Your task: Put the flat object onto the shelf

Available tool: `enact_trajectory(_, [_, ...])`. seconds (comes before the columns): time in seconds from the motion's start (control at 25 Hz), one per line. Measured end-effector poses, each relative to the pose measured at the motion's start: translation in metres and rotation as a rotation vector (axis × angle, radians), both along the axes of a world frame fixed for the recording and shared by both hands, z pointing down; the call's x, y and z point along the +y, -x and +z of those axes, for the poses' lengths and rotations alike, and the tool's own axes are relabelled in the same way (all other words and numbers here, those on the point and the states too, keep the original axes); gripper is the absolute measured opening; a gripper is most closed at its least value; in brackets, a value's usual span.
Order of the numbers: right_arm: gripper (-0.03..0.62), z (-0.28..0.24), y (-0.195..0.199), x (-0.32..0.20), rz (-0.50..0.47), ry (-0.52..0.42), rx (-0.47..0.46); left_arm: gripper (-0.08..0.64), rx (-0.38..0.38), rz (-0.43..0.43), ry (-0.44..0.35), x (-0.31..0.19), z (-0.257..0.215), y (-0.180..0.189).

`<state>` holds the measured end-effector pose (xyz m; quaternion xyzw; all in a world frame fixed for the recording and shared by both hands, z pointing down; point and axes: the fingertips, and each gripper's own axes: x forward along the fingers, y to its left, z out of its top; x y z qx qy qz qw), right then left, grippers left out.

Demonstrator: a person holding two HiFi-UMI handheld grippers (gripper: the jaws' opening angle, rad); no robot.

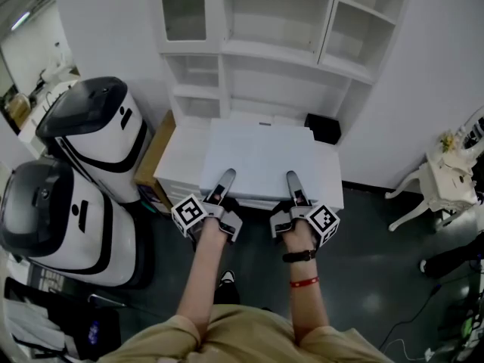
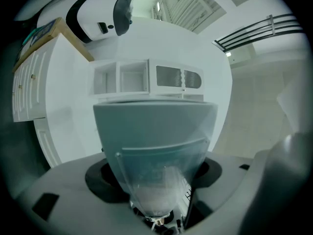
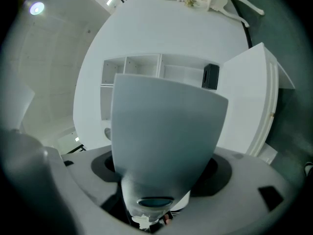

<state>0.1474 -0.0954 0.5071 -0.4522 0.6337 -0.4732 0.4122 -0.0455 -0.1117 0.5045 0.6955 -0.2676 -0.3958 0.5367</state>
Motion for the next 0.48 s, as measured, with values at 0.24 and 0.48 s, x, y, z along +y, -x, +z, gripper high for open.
enact_trajectory(0.24, [0.350, -0.011, 0.010, -0.044, 0.011, -0.011, 0.021, 0.316, 0.017, 0.027, -0.002, -0.049, -0.006, 0.008])
enact_trajectory(0.48, [0.350, -0.018, 0.011, -0.079, 0.063, -0.023, 0.007, 0.316, 0.002, 0.062, -0.017, -0.088, -0.016, 0.008])
